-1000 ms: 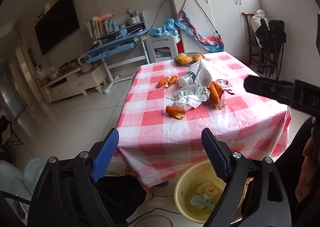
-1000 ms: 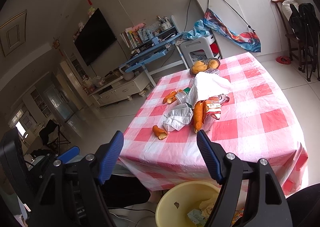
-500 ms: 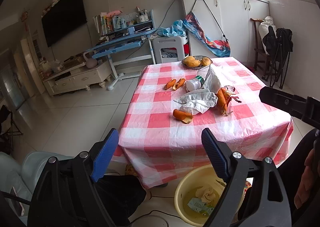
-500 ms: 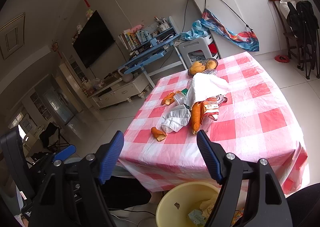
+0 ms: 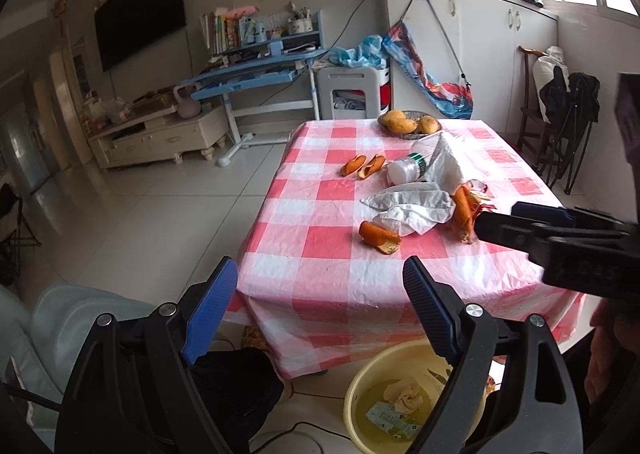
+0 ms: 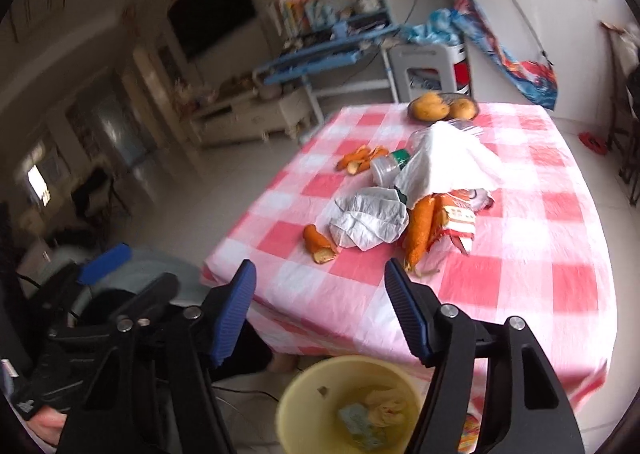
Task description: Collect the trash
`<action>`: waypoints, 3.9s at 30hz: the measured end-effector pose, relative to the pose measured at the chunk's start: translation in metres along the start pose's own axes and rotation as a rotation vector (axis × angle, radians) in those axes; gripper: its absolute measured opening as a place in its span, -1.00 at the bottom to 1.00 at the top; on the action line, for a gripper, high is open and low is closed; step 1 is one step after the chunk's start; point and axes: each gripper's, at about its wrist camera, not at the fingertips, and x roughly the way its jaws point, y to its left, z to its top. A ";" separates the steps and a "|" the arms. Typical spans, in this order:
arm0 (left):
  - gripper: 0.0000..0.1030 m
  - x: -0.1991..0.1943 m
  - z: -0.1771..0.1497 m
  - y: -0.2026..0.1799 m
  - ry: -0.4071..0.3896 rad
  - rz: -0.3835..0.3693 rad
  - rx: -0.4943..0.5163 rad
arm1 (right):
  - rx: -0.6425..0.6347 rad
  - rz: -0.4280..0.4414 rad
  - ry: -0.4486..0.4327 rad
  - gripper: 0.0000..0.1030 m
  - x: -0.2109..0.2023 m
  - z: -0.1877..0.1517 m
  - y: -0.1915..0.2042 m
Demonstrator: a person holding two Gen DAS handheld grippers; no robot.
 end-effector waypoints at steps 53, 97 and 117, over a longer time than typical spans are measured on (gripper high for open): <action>-0.70 0.142 0.024 0.020 0.210 -0.228 -0.215 | 0.225 0.265 0.023 -0.67 0.043 0.044 -0.050; 0.84 0.053 0.058 -0.016 -0.096 -0.146 0.020 | 0.154 -0.277 -0.083 0.50 0.003 -0.036 -0.022; 0.86 0.090 0.052 0.050 -0.070 -0.111 -0.157 | 0.151 -0.466 0.082 0.50 0.046 -0.030 -0.009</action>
